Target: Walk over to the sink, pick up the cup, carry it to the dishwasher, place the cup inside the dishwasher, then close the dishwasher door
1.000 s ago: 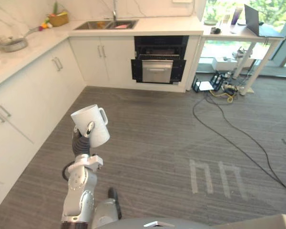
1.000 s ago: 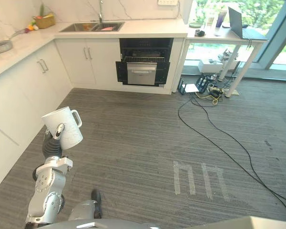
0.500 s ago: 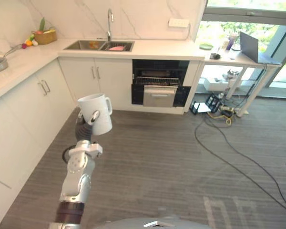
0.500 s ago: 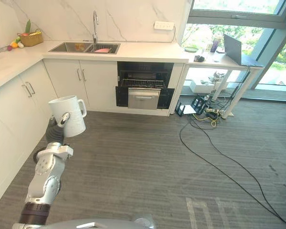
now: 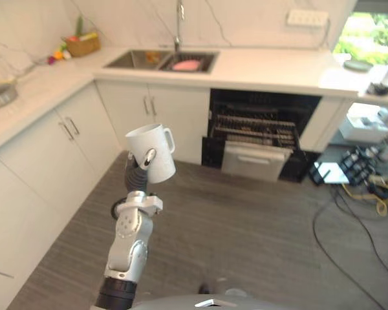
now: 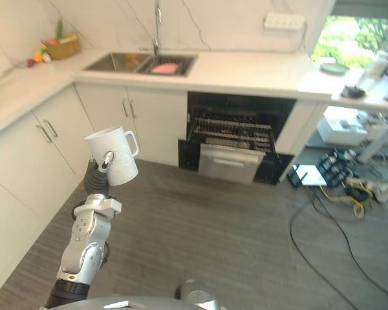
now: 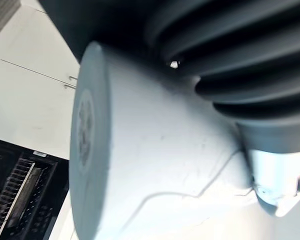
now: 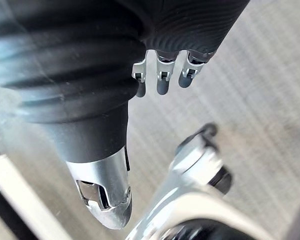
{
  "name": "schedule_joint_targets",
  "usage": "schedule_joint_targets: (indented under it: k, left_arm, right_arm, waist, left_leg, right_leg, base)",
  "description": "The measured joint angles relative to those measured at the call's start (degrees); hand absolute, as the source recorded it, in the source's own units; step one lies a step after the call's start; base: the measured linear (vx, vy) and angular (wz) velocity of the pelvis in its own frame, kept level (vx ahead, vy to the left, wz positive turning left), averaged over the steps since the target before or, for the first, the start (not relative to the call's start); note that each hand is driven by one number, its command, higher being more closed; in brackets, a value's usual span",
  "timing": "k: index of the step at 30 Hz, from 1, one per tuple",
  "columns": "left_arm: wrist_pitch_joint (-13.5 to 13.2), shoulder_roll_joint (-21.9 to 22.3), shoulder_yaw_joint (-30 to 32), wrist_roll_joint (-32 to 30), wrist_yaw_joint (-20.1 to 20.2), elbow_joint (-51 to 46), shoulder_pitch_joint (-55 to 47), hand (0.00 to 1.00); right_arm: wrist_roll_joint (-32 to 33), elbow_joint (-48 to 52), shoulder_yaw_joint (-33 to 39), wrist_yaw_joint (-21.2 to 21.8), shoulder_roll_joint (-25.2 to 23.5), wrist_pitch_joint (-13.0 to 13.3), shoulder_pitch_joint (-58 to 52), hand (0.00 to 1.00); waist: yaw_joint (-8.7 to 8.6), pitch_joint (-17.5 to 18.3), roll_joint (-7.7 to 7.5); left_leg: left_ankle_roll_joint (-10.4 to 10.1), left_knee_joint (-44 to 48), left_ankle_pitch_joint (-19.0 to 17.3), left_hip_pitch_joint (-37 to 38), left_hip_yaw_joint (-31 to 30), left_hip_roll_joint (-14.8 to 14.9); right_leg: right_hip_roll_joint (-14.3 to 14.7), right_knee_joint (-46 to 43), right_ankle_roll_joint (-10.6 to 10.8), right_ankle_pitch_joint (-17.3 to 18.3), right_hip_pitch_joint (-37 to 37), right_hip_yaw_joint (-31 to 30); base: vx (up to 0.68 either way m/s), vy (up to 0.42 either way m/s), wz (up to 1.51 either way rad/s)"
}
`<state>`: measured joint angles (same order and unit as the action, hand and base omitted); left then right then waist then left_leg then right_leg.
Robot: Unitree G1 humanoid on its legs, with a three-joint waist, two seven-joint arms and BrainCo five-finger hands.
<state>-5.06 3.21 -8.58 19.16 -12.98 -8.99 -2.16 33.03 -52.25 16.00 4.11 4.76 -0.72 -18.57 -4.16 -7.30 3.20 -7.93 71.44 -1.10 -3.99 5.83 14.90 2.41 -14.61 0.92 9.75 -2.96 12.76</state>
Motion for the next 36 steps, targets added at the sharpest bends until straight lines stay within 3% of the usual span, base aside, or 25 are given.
schedule_joint_targets:
  k: [1,2,3,5,7,8,10,11,12,14,15,16,19,20,21,23,25,26,27,28,29,30,33,35,36]
  left_arm:
    - [0.1,0.0,0.7,0.0,0.2,-2.1,-0.7,1.0]
    - [0.1,0.0,1.4,0.1,0.4,-3.2,-0.9,1.0]
    - [-0.2,-0.2,2.2,0.2,0.8,-4.2,-0.9,1.0]
    - [-0.2,-1.7,3.0,0.5,0.8,-3.9,-1.3,1.0]
    - [-0.2,-2.6,2.3,0.3,0.9,-3.3,-1.9,1.0]
    - [-0.2,-2.6,1.8,0.4,0.9,-2.9,-1.8,1.0]
    - [-0.1,-2.6,1.2,0.4,1.4,-0.6,-0.8,1.0]
    - [-0.1,-2.6,1.2,0.4,2.1,1.4,0.2,1.0]
    - [-0.1,-2.8,1.3,0.4,2.2,1.9,0.5,1.0]
    - [0.3,-5.2,2.0,0.4,2.0,3.6,1.0,1.0]
    - [0.9,-5.8,1.7,0.5,2.1,5.1,1.8,1.0]
    - [1.1,-5.9,1.4,0.5,2.1,5.8,2.1,1.0]
    - [1.6,-5.9,0.3,0.9,2.1,7.6,4.3,1.0]
    - [1.8,-5.9,0.5,0.8,2.0,7.8,4.5,1.0]
    - [1.9,-6.0,0.7,0.9,1.5,8.4,4.3,1.0]
    - [1.7,-6.2,1.1,1.0,1.2,8.9,4.6,1.0]
    - [1.1,-6.7,2.0,1.0,1.2,9.7,4.6,1.0]
    - [1.1,-6.7,1.9,1.0,1.2,10.1,4.5,1.0]
    - [1.1,-6.9,2.0,0.8,1.2,10.1,4.3,1.0]
    - [1.1,-7.2,1.9,0.7,1.2,10.0,4.2,1.0]
    - [1.1,-7.1,1.8,0.7,1.2,10.0,4.0,1.0]
    - [1.2,-6.2,1.7,0.6,0.8,10.0,3.2,1.0]
    - [0.9,-3.9,0.4,0.3,0.7,9.4,3.3,1.0]
    - [0.9,-3.3,-0.3,-0.6,0.6,9.2,3.3,1.0]
    - [0.9,-2.9,-0.4,-1.3,0.0,8.3,3.0,1.0]
  right_arm:
    - [0.5,0.8,-0.3,0.3,0.7,0.9,0.7,0.0]
    - [0.8,1.5,-0.4,0.4,0.9,1.2,1.5,0.0]
    - [1.5,2.1,-1.7,0.7,1.1,2.3,4.3,0.0]
    - [1.5,1.8,-5.1,0.9,1.7,2.9,9.3,0.0]
    - [1.5,1.8,-8.7,0.9,2.3,3.6,14.7,0.0]
    - [1.6,1.8,-9.0,0.9,2.4,3.7,15.3,0.0]
    - [2.7,0.6,-8.3,1.1,2.5,4.4,16.1,0.0]
    - [3.1,-0.6,-8.0,1.0,3.2,4.3,15.9,0.0]
    - [3.9,-0.8,-8.0,1.0,3.9,4.2,14.8,0.0]
    - [4.9,-2.6,-8.2,0.9,2.0,3.8,14.2,0.0]
    - [5.0,-3.3,-7.7,0.4,1.0,2.9,13.6,0.0]
    - [5.0,-3.3,-7.4,0.3,0.5,2.7,12.9,0.0]
    - [4.7,-3.3,-6.8,0.0,-1.0,2.8,10.9,0.0]
    - [3.9,-3.3,-6.9,-0.7,-1.4,3.0,10.8,0.0]
    - [2.3,-2.6,-7.1,-1.0,-0.5,3.6,10.5,0.0]
    - [1.3,-2.4,-9.2,-0.9,0.3,4.2,10.4,0.0]
    - [1.0,0.2,-9.2,-1.0,-0.3,3.9,10.2,0.0]
    - [0.7,0.7,-9.2,-1.1,-0.4,3.7,10.1,0.0]
    - [0.2,1.5,-9.1,-1.5,-0.8,2.9,9.3,0.0]
    - [0.0,1.6,-9.3,-1.8,-1.1,2.4,8.5,0.0]
    - [-0.3,1.6,-10.0,-1.9,-1.2,1.9,7.8,0.0]
    - [-1.4,1.6,-10.4,-1.8,-0.6,1.5,6.9,0.0]
    - [-6.8,1.8,-10.3,-1.9,2.5,1.8,6.4,0.0]
    - [-6.9,1.5,-10.2,-2.0,3.0,1.6,5.7,0.0]
    - [-6.8,1.4,-10.2,-2.1,2.5,1.6,5.8,0.0]
  waist:
    - [1.28,0.4,0.5]
    - [1.84,0.7,0.76]
    - [2.97,0.9,0.77]
    - [4.37,1.2,-0.18]
    - [4.91,1.3,-1.36]
    - [4.97,1.4,-1.51]
    - [4.42,1.3,-1.41]
    - [4.0,1.8,-0.65]
    - [4.12,2.0,-0.11]
    - [3.68,2.7,-5.0]
    - [3.52,2.8,-6.01]
    - [3.33,2.9,-6.17]
    - [2.61,1.6,-5.7]
    - [2.44,0.3,-5.08]
    - [1.32,0.0,-3.25]
    - [0.79,2.0,-2.78]
    - [0.68,1.5,-2.65]
    - [0.57,1.4,-2.76]
    - [0.39,1.0,-4.01]
    - [0.28,0.5,-6.1]
    - [0.26,0.6,-7.08]
    - [0.14,1.0,-6.35]
    - [-0.28,1.5,-2.05]
    - [0.23,1.9,-1.06]
    - [0.38,1.1,-2.15]
  left_leg:
    - [3.0,-1.0,-2.7,-3.8,2.5,1.5]
    - [4.2,-3.8,-4.6,-5.8,3.9,2.1]
    - [4.7,-13.3,-7.0,-8.1,6.4,2.0]
    - [4.7,-38.9,-7.6,-6.9,7.4,-1.2]
    - [2.0,-62.8,-3.0,-6.1,2.9,-3.9]
    - [1.3,-64.1,-2.5,-6.3,2.2,-4.2]
    - [2.0,-67.0,1.6,-6.8,2.8,-5.6]
    - [3.4,-70.5,6.0,-5.3,3.6,-6.9]
    - [5.6,-72.1,13.6,-2.8,2.8,-8.0]
    - [6.9,-69.3,10.8,-1.5,4.9,-12.5]
    - [7.8,-67.2,8.2,-1.0,5.5,-13.9]
    - [8.3,-66.1,6.9,-0.8,5.7,-14.4]
    - [10.3,-65.1,1.5,5.4,7.1,-16.4]
    - [10.5,-65.8,0.4,9.1,8.0,-16.4]
    - [10.4,-66.6,-1.2,11.4,8.8,-16.0]
    - [9.8,-67.0,-3.2,11.8,10.3,-15.2]
    - [8.7,-67.9,-4.6,13.5,12.1,-12.9]
    - [8.2,-68.0,-4.7,13.8,12.4,-12.5]
    - [7.4,-67.9,-5.4,14.5,13.1,-12.5]
    - [7.0,-67.2,-6.7,16.0,13.1,-13.5]
    - [6.6,-66.8,-7.7,16.8,12.9,-14.1]
    - [5.3,-65.5,-9.7,17.6,12.4,-13.2]
    - [3.4,-64.6,-12.7,17.4,11.6,-9.2]
    - [1.7,-58.8,-13.2,16.8,11.5,-7.0]
    - [1.8,-45.2,-13.0,12.2,11.0,-4.8]
  right_leg:
    - [0.9,3.1,0.1,0.3,-3.6,-0.1]
    - [1.3,4.8,0.2,0.3,-4.9,-0.2]
    - [1.4,6.9,0.7,0.1,-6.3,-1.2]
    - [0.4,9.0,0.6,-0.3,-7.3,-3.7]
    - [-1.3,9.5,1.7,0.8,-8.2,-7.4]
    - [-1.7,9.5,2.1,1.1,-8.4,-7.8]
    - [-3.1,9.5,4.3,2.6,-10.6,-8.7]
    - [-3.9,8.7,5.4,4.3,-12.2,-9.0]
    - [-4.6,6.1,5.6,7.5,-13.0,-9.5]
    - [-10.1,1.4,5.5,9.4,-12.6,-9.4]
    - [-11.9,-2.4,5.7,7.8,-11.8,-9.3]
    - [-12.6,-4.9,5.5,6.8,-11.1,-9.1]
    - [-16.9,-29.3,4.0,-1.0,-2.9,-7.7]
    - [-18.3,-36.3,2.8,-0.4,-0.4,-6.6]
    - [-18.6,-38.9,1.1,1.6,2.5,-3.6]
    - [-16.5,-32.2,2.0,4.6,7.9,0.4]
    - [-9.8,-12.9,1.9,3.1,11.7,3.6]
    - [-8.4,-8.3,2.0,0.9,12.2,3.9]
    - [-7.2,0.4,2.1,-5.3,12.0,4.0]
    - [-8.0,3.1,1.3,-11.5,12.0,3.6]
    - [-8.7,3.0,0.0,-14.2,11.7,3.3]
    - [-8.2,1.8,-3.7,-14.3,11.2,3.8]
    - [-5.1,0.3,-4.1,-8.9,11.2,5.4]
    - [-3.7,-1.4,-4.8,-5.6,10.5,6.1]
    - [-3.7,-1.6,-5.2,-4.1,8.4,6.0]
  base:
    - [0.43,-0.205,-0.02]
    - [0.4,-0.17,-0.21]
    - [0.4,-0.086,-0.53]
    - [0.45,-0.058,-0.73]
    - [0.52,0.034,-0.72]
    - [0.5,0.093,-0.5]
    - [0.45,0.157,-0.17]
    - [0.57,0.289,-0.22]
    - [0.56,0.309,-0.35]
    - [0.51,0.243,-0.3]
    - [0.47,0.213,-0.05]
    - [0.44,0.238,0.0]
    - [0.38,0.231,-0.18]
    - [0.25,0.208,-0.41]
    - [0.25,0.216,-0.42]
    - [0.18,0.101,-0.45]
    - [0.24,-0.036,-0.54]
    - [0.23,-0.063,-0.26]
    - [0.29,-0.129,-0.14]
    - [0.27,-0.155,-0.06]
    - [0.37,-0.253,-0.01]
    - [0.34,-0.221,0.1]
    - [0.28,-0.165,0.14]
    - [0.3,-0.161,0.1]
    - [0.3,-0.187,0.03]
